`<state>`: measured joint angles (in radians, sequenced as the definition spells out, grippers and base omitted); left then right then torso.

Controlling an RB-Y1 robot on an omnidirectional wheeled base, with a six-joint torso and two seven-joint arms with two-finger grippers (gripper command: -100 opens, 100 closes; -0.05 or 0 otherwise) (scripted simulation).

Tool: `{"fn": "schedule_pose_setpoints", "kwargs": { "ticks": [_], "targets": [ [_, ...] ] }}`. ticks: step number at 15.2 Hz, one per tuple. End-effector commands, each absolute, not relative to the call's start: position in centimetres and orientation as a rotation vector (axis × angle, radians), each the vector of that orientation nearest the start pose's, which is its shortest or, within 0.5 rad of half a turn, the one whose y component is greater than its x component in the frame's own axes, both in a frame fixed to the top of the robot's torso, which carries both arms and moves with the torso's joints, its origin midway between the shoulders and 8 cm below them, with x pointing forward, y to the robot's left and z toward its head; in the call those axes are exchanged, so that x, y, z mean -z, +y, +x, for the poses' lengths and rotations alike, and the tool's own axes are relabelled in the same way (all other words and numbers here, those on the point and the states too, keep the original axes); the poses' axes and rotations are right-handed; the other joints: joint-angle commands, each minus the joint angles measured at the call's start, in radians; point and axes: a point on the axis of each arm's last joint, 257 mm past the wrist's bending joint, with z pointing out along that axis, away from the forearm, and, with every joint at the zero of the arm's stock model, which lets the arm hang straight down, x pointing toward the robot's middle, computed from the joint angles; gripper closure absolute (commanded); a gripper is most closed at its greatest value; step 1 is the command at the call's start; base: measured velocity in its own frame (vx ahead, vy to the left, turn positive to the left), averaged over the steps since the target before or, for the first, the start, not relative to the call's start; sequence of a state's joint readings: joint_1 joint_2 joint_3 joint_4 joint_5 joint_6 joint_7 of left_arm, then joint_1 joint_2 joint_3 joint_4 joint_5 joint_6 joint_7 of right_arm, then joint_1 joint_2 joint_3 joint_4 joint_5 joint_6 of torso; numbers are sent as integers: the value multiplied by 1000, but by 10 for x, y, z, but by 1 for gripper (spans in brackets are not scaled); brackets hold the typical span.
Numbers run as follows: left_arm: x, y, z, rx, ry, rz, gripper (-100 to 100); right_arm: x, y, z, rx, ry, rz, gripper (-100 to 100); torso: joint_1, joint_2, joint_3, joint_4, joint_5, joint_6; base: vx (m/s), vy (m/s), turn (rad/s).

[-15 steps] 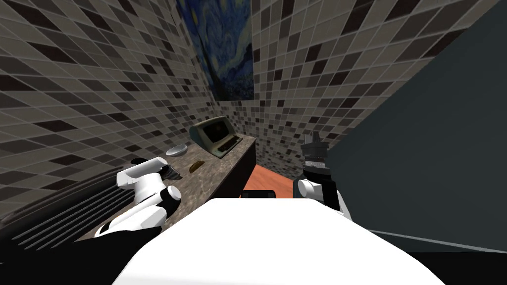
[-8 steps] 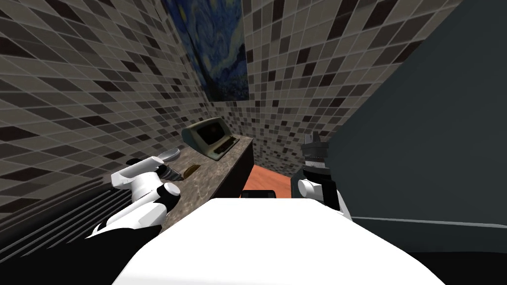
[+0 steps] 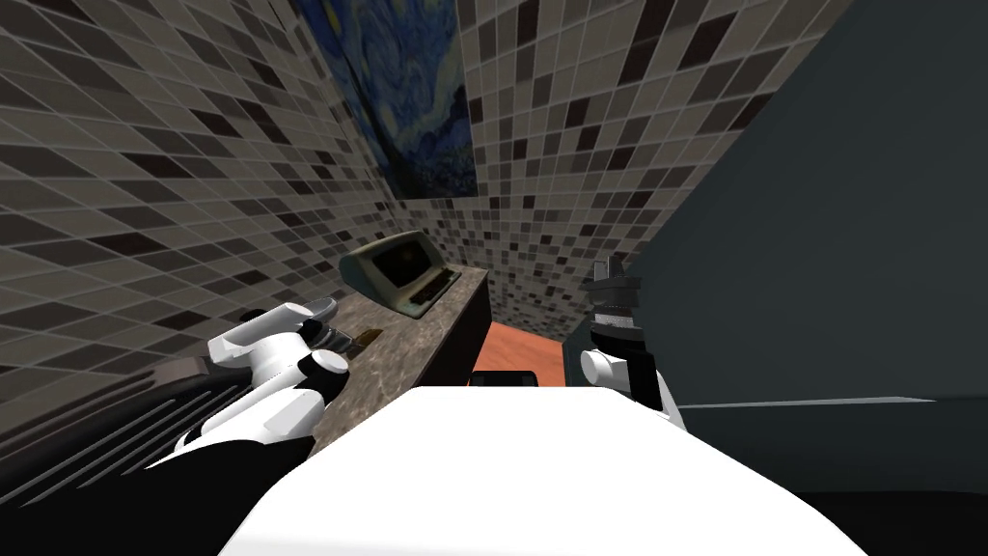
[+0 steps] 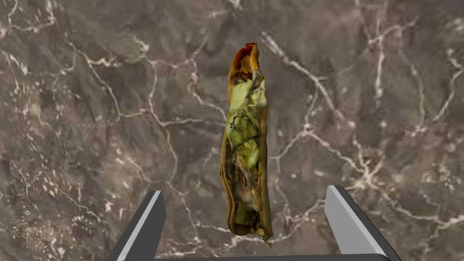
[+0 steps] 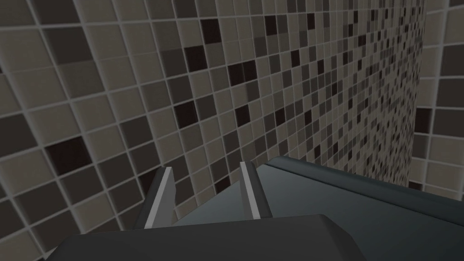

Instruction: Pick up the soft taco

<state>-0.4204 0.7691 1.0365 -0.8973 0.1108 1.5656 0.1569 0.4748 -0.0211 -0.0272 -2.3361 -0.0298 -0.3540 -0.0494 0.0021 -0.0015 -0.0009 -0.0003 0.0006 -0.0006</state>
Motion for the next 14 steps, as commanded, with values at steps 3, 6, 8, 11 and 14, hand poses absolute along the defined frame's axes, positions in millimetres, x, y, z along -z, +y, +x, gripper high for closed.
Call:
{"fn": "schedule_pose_setpoints", "kwargs": {
  "ticks": [3, 6, 8, 11, 14],
  "targets": [
    [320, 671, 295, 247, 545, -2921, -100, -30, -288, 356, -1334, 641, 732, 0, 1, 1, 0, 0, 0, 0, -14, 29, -6],
    [323, 669, 296, 247, 546, -2923, -100, -30, -288, 357, -1334, 641, 732, 0, 1, 2, 1, 0, 0, 0, -17, 26, -3],
    [323, 669, 297, 248, 544, -2921, 100, -30, -288, 357, -1334, 641, 732, 0, 0, 1, 1, 0, 0, 0, -2, 3, -1],
    [324, 668, 297, 248, 545, -2924, 100, -30, -288, 357, -1334, 641, 732, 0, 0, 0, 0, 0, 0, 0, 0, 0, 0],
    [305, 677, 288, 246, 546, -2924, 100, -30, -288, 356, -1334, 641, 732, 0, -3, 0, 0, 0, -2, -1, 21, -36, 10]
  ]
}}
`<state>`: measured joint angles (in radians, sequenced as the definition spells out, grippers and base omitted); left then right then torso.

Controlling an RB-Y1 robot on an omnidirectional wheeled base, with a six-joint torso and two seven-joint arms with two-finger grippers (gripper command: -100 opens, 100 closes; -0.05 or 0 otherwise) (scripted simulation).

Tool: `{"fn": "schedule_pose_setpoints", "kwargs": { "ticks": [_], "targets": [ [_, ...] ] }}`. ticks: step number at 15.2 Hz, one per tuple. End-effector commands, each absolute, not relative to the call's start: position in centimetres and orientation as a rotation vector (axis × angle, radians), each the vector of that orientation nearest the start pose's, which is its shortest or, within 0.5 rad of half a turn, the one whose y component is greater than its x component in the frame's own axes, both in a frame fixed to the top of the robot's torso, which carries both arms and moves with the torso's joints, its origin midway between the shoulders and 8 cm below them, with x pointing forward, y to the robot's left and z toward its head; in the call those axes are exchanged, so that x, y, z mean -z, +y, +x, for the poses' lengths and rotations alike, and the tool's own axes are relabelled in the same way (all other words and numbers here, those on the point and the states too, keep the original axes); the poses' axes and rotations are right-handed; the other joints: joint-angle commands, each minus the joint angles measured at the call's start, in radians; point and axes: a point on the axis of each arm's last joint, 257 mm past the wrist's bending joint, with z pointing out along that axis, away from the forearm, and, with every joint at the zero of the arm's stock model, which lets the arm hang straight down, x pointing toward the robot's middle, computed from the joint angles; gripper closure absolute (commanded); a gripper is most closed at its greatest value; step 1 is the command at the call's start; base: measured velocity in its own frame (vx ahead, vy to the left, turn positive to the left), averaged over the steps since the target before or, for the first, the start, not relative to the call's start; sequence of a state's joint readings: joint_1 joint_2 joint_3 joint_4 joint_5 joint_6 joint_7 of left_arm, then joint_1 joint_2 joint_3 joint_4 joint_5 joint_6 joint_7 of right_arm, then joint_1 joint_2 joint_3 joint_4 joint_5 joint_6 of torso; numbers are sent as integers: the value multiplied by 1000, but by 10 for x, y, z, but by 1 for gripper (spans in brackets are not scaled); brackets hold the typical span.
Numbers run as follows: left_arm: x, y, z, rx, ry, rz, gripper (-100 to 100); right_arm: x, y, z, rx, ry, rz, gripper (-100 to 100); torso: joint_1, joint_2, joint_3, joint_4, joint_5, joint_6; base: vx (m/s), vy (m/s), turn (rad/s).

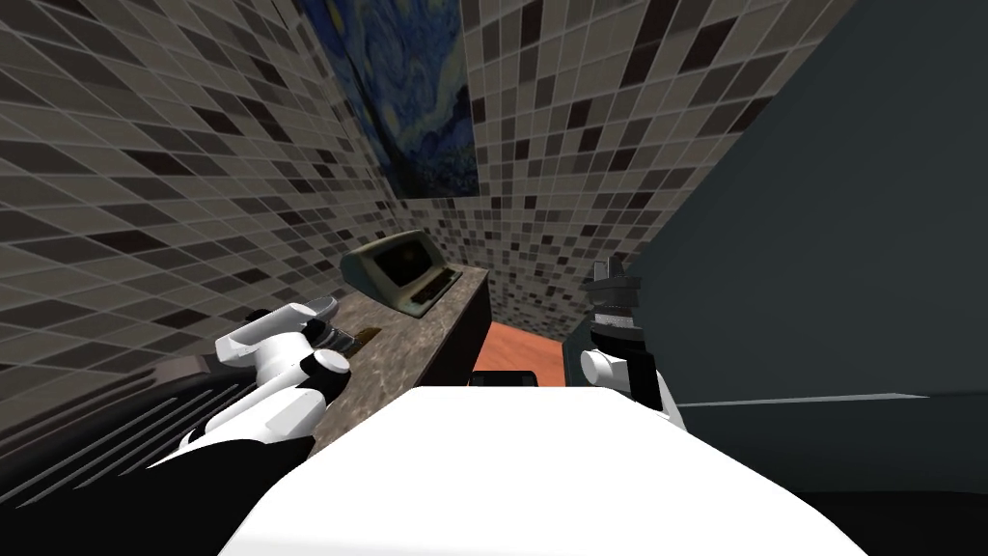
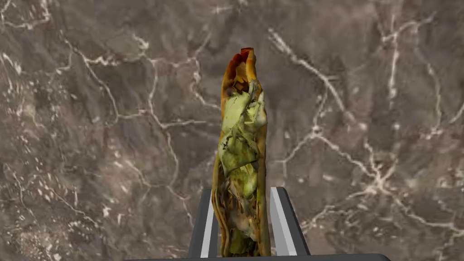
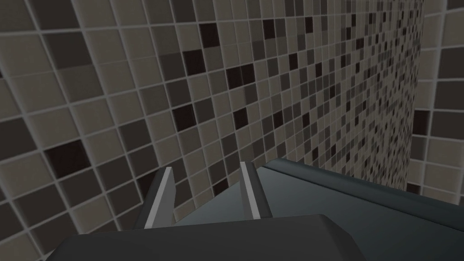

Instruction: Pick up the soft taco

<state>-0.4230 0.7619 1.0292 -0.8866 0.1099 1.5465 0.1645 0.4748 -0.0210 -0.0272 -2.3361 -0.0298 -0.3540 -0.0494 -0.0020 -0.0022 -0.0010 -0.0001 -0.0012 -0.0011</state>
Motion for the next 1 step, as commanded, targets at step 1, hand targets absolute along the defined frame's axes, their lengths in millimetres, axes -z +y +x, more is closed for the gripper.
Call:
{"fn": "schedule_pose_setpoints", "kwargs": {
  "ticks": [1],
  "targets": [
    [310, 675, 292, 246, 544, -2922, 100, -30, -288, 356, -1334, 641, 732, 0, 0, 0, 0, 0, 0, 0, 17, -25, 13]
  ]
}}
